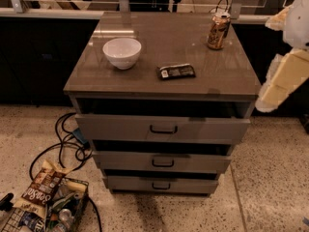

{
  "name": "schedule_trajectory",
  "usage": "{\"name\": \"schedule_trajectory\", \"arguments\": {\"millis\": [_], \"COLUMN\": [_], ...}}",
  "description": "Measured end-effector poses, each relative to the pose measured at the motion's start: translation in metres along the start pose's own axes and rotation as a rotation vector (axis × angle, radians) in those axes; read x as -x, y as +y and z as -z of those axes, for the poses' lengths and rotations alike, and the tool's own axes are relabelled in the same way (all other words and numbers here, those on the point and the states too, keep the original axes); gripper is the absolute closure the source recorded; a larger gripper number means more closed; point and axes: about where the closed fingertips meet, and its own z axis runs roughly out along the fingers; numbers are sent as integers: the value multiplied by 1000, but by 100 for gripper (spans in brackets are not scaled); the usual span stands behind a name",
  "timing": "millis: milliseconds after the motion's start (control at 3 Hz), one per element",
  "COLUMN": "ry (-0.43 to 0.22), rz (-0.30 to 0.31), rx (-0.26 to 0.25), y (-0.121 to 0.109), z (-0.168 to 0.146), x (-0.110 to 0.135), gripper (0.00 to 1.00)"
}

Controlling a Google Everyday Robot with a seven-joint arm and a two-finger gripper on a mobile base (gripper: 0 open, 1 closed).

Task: Place orange can into white bowl

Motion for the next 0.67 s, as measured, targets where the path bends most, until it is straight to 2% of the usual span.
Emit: {"name": "schedule_trajectory", "arguments": {"millis": [333, 667], "ry": [-130, -355], "rz": [-116, -249], "rx": [-57, -95], "y": [-48, -101], "z": [-23, -56], "x": [-1, 17], "gripper": [0, 0]}}
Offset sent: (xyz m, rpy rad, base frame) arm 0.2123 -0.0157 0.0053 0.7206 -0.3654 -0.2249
